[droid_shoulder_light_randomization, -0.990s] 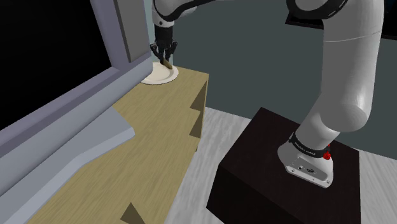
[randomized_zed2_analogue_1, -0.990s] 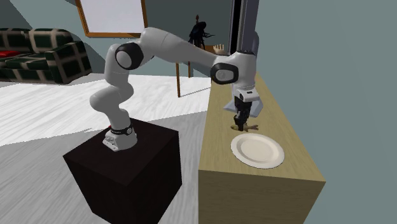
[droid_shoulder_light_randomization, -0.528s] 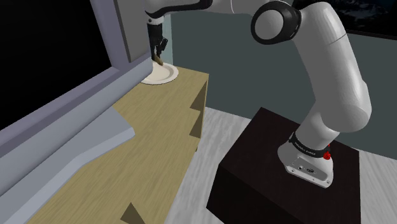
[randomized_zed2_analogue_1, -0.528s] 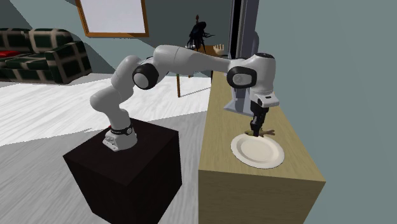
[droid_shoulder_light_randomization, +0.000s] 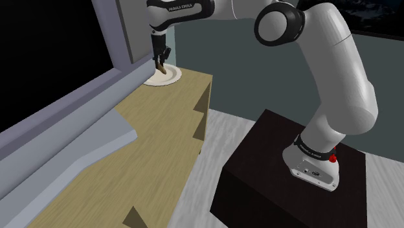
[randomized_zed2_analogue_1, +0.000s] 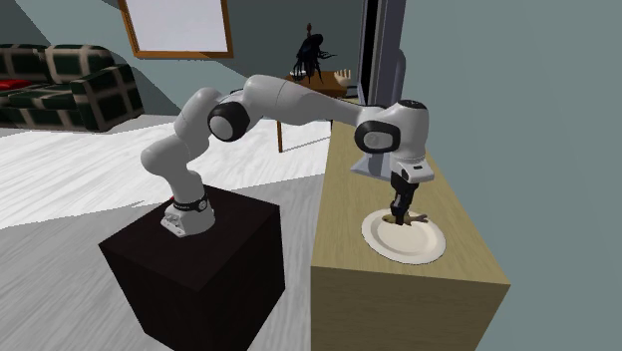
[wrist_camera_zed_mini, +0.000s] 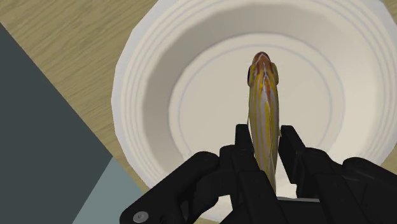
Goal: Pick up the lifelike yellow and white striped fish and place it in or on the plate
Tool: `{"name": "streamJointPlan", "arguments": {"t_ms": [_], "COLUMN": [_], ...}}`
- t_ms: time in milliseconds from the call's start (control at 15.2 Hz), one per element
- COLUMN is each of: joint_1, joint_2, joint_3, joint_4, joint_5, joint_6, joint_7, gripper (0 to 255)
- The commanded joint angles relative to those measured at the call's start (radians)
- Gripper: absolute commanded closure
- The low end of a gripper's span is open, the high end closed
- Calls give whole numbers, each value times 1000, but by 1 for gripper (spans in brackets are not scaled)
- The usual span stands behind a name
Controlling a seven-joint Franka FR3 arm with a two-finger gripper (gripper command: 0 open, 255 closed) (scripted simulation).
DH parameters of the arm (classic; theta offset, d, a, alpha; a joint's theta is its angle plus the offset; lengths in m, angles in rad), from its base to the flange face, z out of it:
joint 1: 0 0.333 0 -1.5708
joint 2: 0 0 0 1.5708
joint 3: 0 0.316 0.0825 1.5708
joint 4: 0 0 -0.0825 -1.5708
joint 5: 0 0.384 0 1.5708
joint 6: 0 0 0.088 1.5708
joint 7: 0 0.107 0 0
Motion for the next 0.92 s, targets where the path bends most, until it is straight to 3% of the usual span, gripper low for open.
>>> {"name": "streamJointPlan", "arguments": {"t_ms": [0,660,726,858], "joint_1": [-2,-3,-3,-3], "joint_2": [4,11,11,11], "joint_3": [-1,-2,-2,-2], "joint_4": [-21,-45,-45,-45], "joint_5": [-1,-2,-2,-2], "joint_6": [25,56,56,56], "joint_7": [0,2,2,2], "gripper": [255,255,0,0]}}
